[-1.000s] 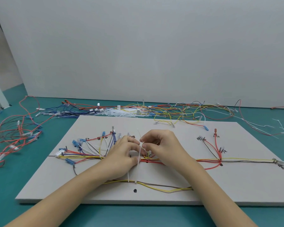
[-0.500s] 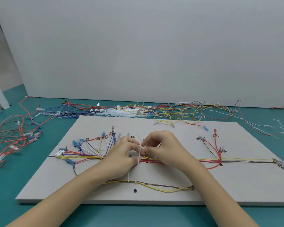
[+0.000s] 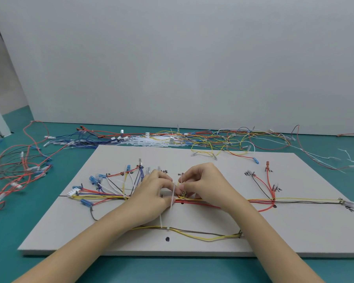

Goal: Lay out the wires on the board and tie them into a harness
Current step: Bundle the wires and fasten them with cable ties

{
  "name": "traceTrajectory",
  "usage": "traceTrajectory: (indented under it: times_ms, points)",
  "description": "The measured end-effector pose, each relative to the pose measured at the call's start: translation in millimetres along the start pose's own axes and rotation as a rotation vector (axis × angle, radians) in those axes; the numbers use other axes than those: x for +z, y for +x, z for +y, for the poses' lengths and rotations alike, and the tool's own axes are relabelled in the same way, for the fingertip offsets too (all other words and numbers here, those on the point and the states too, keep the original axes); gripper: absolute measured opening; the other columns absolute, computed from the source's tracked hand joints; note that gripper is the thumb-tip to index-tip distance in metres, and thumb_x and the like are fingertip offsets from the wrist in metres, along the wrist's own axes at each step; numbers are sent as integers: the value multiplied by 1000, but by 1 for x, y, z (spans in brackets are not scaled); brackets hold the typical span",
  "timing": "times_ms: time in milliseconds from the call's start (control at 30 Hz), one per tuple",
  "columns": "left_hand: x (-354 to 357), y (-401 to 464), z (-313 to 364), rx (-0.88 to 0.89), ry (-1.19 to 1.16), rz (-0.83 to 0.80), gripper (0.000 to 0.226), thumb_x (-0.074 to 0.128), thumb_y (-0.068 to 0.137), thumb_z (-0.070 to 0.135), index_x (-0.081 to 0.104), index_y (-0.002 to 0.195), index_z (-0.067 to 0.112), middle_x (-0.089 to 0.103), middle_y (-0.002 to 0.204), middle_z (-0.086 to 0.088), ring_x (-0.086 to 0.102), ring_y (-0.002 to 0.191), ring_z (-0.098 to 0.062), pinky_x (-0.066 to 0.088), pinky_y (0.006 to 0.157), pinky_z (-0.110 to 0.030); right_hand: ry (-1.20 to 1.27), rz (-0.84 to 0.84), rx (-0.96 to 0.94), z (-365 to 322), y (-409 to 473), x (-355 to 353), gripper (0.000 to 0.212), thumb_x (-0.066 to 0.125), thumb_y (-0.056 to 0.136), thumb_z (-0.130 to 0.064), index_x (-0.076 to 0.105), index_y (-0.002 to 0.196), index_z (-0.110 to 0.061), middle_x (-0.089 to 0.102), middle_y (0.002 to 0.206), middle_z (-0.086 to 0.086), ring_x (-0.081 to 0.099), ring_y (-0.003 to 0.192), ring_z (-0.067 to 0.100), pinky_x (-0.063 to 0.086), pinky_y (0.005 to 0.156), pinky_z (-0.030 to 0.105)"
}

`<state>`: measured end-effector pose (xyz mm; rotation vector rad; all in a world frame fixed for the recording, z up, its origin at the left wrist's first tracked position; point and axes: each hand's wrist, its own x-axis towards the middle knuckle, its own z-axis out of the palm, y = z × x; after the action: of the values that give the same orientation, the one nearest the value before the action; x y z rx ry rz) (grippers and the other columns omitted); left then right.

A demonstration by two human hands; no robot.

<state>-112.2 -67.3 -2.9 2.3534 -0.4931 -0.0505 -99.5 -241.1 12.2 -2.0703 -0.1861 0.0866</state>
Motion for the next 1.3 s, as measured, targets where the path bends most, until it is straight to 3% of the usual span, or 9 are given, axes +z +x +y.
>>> traceTrajectory:
  times_ms: [133,333,433,567,667,833,1033,1300]
  points:
    - [0,-1,-4,67,53,2,17,70,86,25,65,87,41,43,111,12,39,119,-8,31,105,-26,7,-41,3,-4,2,0,19,70,80,3,68,72,-15,68,65,6,63,56,14,47,49,19]
    - [0,-1,-6,143,24,46,14,77,81,25,72,84,38,55,101,14,52,102,-4,40,90,-22,-40,-161,1,-9,6,-7,18,72,78,4,69,71,-13,66,59,1,62,50,8,46,47,16]
    - [-1,-1,-6,155,-14,93,9,81,76,20,79,84,25,65,93,10,60,90,-3,49,83,-28,-77,-193,-30,-10,7,-9,17,72,77,3,69,72,-13,66,59,2,61,50,8,46,46,16]
    - [-3,-2,-6,184,-64,138,9,85,71,16,79,76,20,69,81,4,64,79,-8,52,78,-35,-158,-162,-95,-7,6,-2,19,68,76,5,69,73,-14,65,61,1,56,50,5,47,51,20]
    - [-2,-2,-6,217,-46,138,9,83,73,16,77,77,22,67,82,2,63,80,-10,51,77,-35,-185,-139,-137,-4,7,2,16,68,77,3,72,77,-13,71,71,7,60,60,10,51,62,28]
    - [1,-1,-10,281,-7,125,4,78,78,19,76,82,20,66,82,0,61,82,-13,50,76,-40,-47,-108,-113,6,4,-2,6,69,86,-8,73,81,-10,70,75,5,60,65,9,50,69,26]
    - [2,-2,-13,367,87,135,7,73,83,23,74,89,19,66,82,3,59,81,-12,49,75,-38,-223,-45,-139,5,7,0,28,70,84,-15,63,61,-30,62,71,-8,49,50,-3,38,53,12]
    - [4,-2,-12,332,53,141,4,74,82,19,71,84,20,64,80,6,56,78,-8,47,72,-30,-214,-98,-116,5,7,0,19,65,81,-10,69,65,-20,64,63,-8,50,50,-4,39,52,10]
